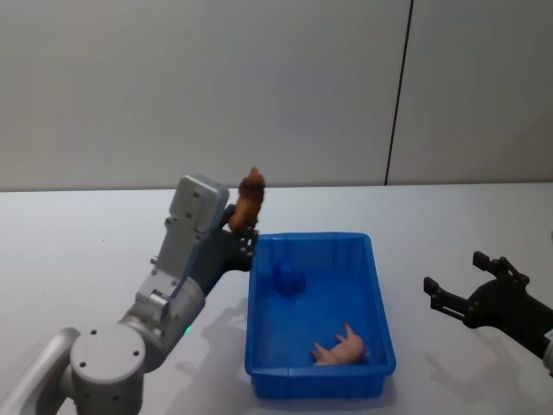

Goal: Pick up the two dolls from the table and place them into the box.

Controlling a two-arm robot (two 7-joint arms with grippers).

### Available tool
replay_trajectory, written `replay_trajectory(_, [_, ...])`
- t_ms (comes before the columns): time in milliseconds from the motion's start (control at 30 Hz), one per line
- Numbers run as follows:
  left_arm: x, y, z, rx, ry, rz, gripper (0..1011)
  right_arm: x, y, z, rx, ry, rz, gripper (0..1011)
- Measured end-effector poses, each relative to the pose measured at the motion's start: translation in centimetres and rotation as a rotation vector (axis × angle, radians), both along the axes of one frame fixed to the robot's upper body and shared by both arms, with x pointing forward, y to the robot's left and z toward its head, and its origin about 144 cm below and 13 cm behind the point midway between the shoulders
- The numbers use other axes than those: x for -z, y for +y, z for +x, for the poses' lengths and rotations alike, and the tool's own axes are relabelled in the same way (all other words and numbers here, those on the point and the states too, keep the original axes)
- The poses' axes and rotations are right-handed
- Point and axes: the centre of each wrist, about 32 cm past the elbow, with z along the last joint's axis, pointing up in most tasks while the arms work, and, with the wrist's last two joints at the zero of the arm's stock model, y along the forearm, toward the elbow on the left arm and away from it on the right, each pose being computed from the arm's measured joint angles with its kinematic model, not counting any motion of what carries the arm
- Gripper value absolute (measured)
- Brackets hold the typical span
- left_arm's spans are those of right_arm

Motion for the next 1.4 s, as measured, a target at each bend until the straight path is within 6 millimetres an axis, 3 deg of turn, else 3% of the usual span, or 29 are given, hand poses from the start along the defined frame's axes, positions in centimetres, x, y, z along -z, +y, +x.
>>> replay_trajectory(333, [-0.5, -1.5, 0.4, 0.074, -0.006, -0.026, 336, 0.0, 0.0, 0.0, 0.0, 0.0, 0.0, 1001])
replay_trajectory(767, [-0.5, -2.5, 0.6, 0.127, -0.005, -0.044, 753, 0.0, 0.0, 0.0, 0.0, 0.0, 0.0, 1001])
replay_trajectory(900, [-0.6, -2.5, 0.6, 0.13, -0.025, -0.043, 824, 0.0, 0.0, 0.0, 0.0, 0.0, 0.0, 1001])
replay_trajectory(967, [-0.7, -2.4, 0.6, 0.13, -0.042, -0.043, 926, 0.0, 0.0, 0.0, 0.0, 0.0, 0.0, 1001])
replay_trajectory(1100, [-1.0, -2.2, 0.6, 0.126, -0.069, -0.042, 999, 0.0, 0.0, 0.0, 0.0, 0.0, 0.0, 1001])
replay_trajectory(1400, [-1.4, -1.9, 0.7, 0.118, -0.106, -0.04, 1001, 0.0, 0.0, 0.0, 0.0, 0.0, 0.0, 1001])
